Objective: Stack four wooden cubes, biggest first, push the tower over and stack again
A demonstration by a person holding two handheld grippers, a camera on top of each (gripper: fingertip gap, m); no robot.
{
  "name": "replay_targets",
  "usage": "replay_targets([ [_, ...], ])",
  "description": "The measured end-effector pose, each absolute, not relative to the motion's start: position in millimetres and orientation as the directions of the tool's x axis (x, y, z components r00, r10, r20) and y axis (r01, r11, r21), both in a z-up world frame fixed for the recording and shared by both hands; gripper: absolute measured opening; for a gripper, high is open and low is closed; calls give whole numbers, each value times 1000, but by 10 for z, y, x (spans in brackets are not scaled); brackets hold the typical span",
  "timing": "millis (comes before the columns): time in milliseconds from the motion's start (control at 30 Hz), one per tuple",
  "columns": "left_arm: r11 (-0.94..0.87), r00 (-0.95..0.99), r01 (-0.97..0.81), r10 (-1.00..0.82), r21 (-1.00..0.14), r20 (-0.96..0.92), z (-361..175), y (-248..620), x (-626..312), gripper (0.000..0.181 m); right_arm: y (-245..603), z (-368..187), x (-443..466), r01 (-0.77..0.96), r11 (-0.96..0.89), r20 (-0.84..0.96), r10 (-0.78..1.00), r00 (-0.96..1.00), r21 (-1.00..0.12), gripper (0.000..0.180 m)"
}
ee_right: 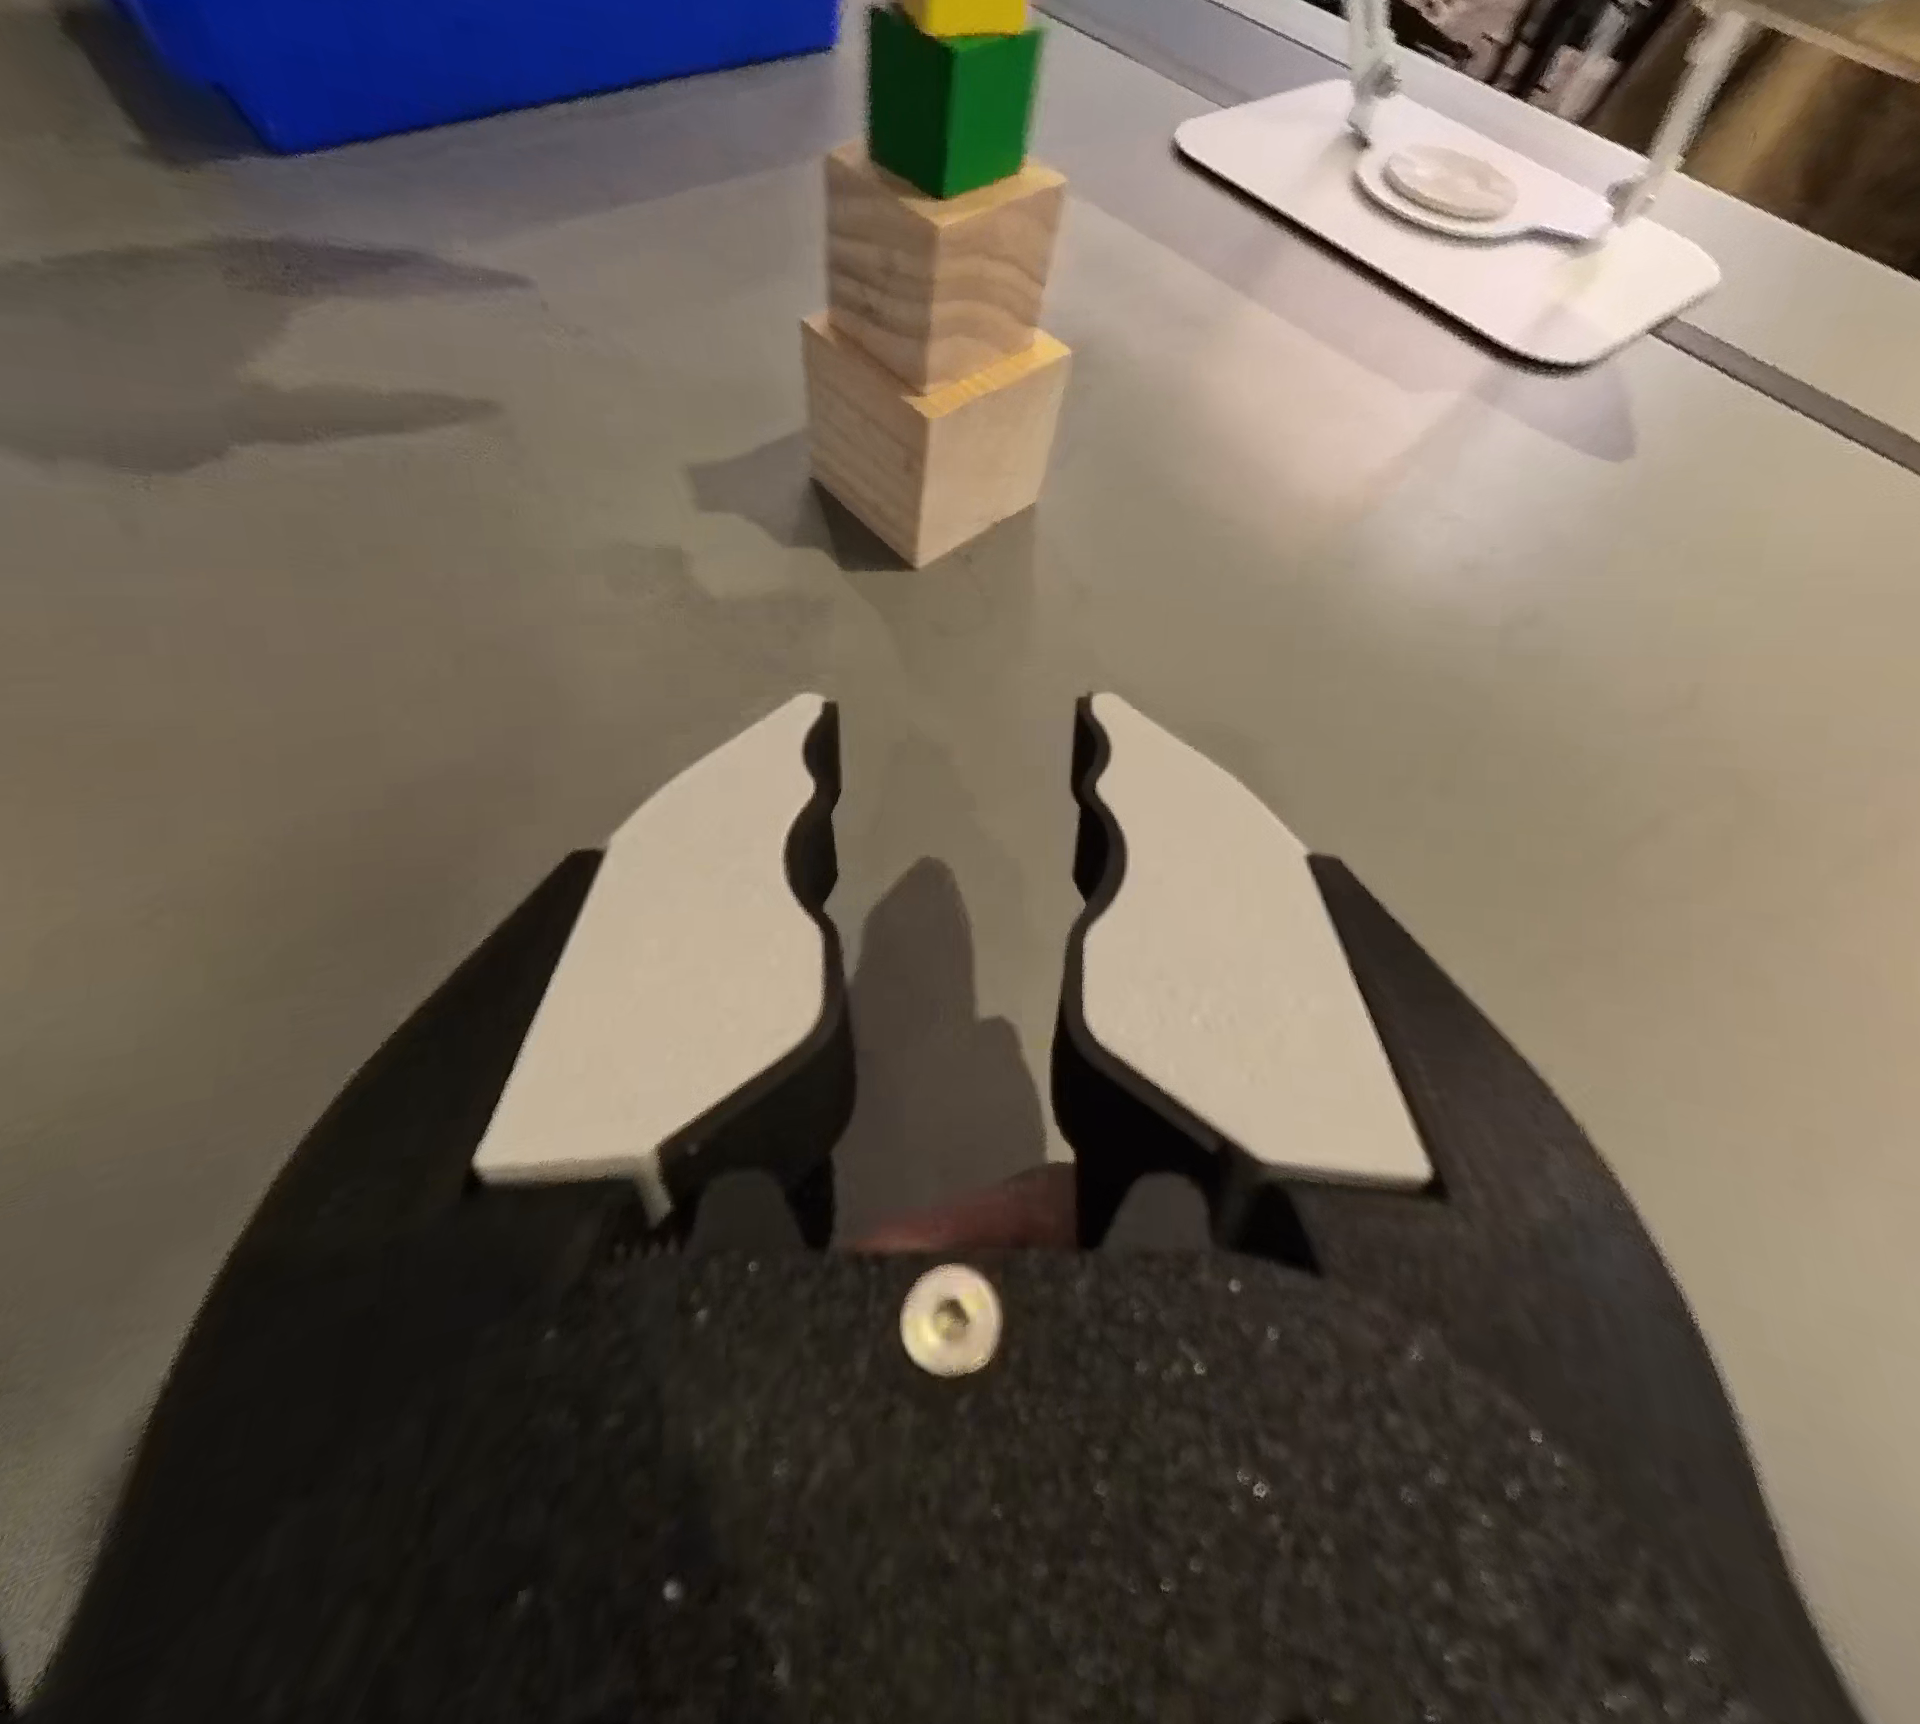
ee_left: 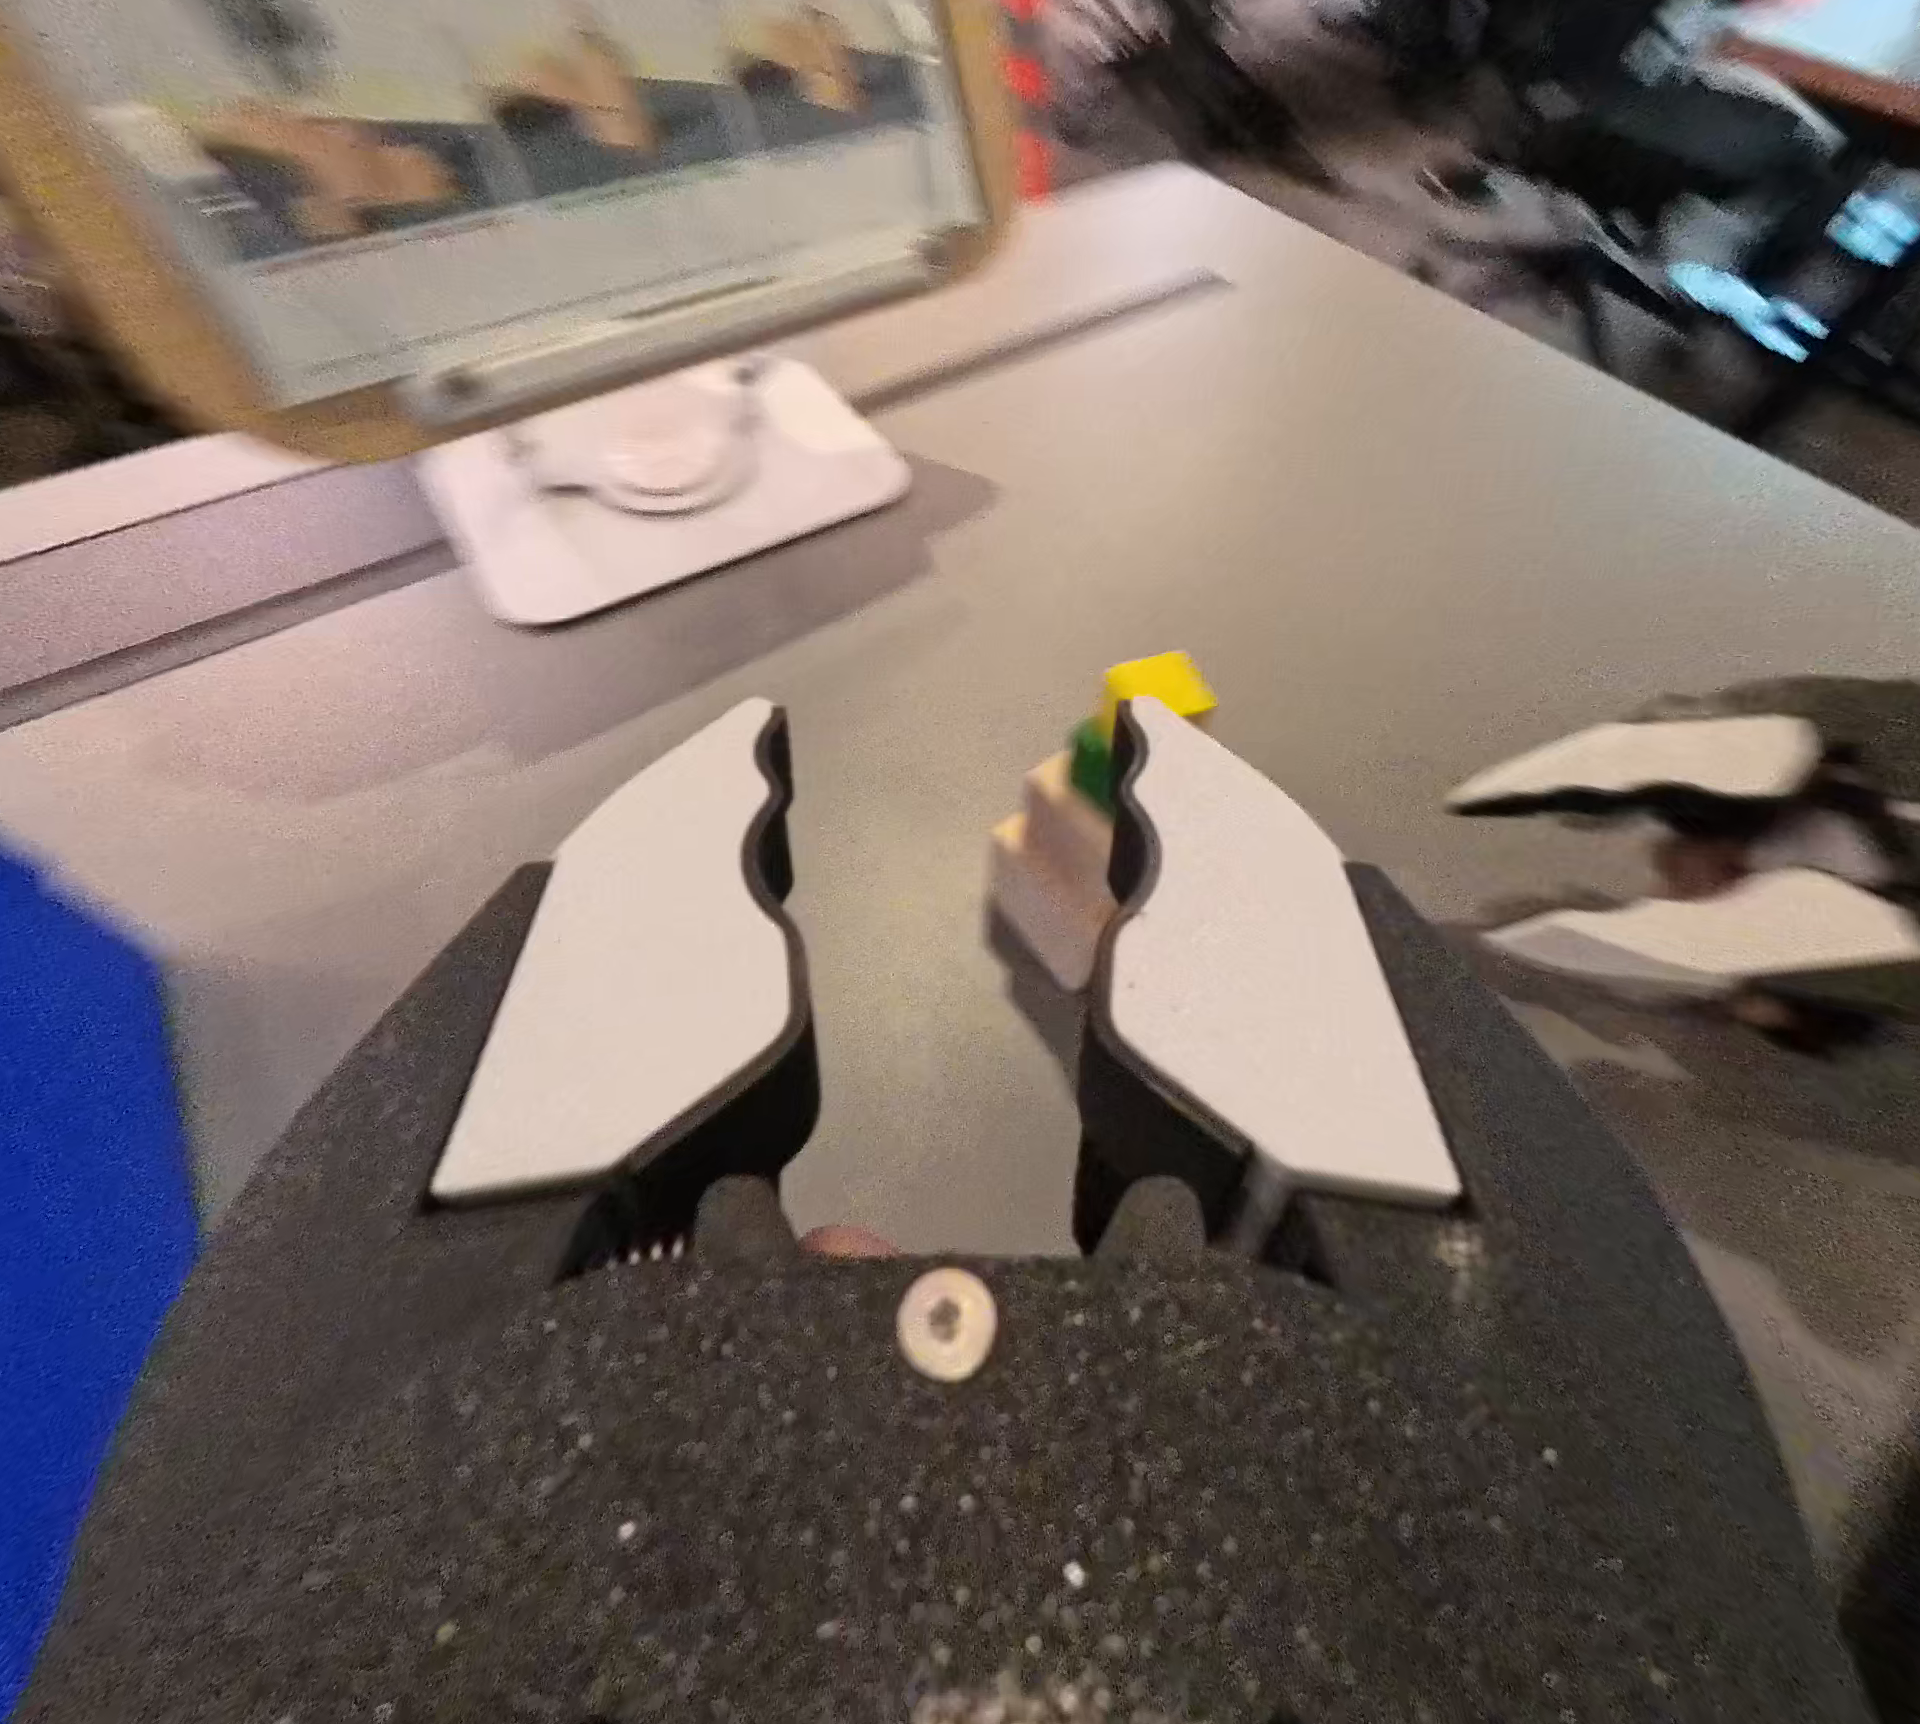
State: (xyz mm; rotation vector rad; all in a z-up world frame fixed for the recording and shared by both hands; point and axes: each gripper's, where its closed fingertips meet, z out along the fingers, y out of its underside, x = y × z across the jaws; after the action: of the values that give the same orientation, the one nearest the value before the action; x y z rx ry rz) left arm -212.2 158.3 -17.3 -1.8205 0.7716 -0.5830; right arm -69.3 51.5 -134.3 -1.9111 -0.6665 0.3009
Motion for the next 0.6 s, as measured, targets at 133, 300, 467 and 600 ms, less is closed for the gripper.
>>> replay_targets([
  [133,-185,891,-83,-454,-979,11,-725,1596,-2790,59,620,-1325,-576,174,-374,-13,447,894,-911,44],
  [300,-236,915,-21,-396,-972,76,-1020,1452,-2965,57,654,-1265,-452,99,-354,-20,318,948,-930,39],
  [467,-237,900,19,-419,-971,120,-1015,1403,-2954,49,640,-1229,-417,96,-326,-2,286,958,-941,34],
  [600,-247,897,3,-427,-969,112,-1038,1405,-2930,49,641,-1241,-407,64,-341,-40,291,956,-938,34],
])
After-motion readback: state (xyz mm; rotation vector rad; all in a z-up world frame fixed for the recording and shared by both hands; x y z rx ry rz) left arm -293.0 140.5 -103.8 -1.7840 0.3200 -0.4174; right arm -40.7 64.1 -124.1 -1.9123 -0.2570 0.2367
